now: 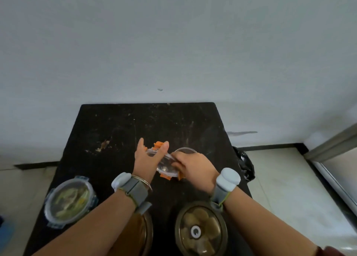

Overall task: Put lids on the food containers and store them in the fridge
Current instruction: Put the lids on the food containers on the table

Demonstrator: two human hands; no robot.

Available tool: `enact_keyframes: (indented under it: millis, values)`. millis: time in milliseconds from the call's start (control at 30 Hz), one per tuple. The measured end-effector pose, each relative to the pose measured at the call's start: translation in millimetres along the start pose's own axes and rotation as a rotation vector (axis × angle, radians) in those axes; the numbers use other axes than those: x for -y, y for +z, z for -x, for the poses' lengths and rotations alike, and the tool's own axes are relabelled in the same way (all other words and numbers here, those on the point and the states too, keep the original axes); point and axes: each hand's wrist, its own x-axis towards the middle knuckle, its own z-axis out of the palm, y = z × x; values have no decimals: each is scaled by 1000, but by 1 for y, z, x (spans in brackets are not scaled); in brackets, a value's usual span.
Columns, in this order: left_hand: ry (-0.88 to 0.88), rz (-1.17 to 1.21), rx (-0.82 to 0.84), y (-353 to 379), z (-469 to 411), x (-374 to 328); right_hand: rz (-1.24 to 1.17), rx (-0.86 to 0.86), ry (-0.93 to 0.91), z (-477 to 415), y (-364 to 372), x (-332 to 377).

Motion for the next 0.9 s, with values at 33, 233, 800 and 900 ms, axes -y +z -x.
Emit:
enact_keyframes:
  millis: [33, 233, 800, 900]
  values:
    - [-5, -8, -12, 6, -2, -1, 14, 6, -16, 0, 0, -5]
    - [72, 55, -55, 43, -11, -15, -212, -116, 13, 5, 0, -48]
    - [180, -121, -30, 95, -4, -8, -2424, -175, 856, -12, 32, -106]
    - [185, -43, -46, 93, -3, -7, -2388, -106, 831, -7, 35, -108]
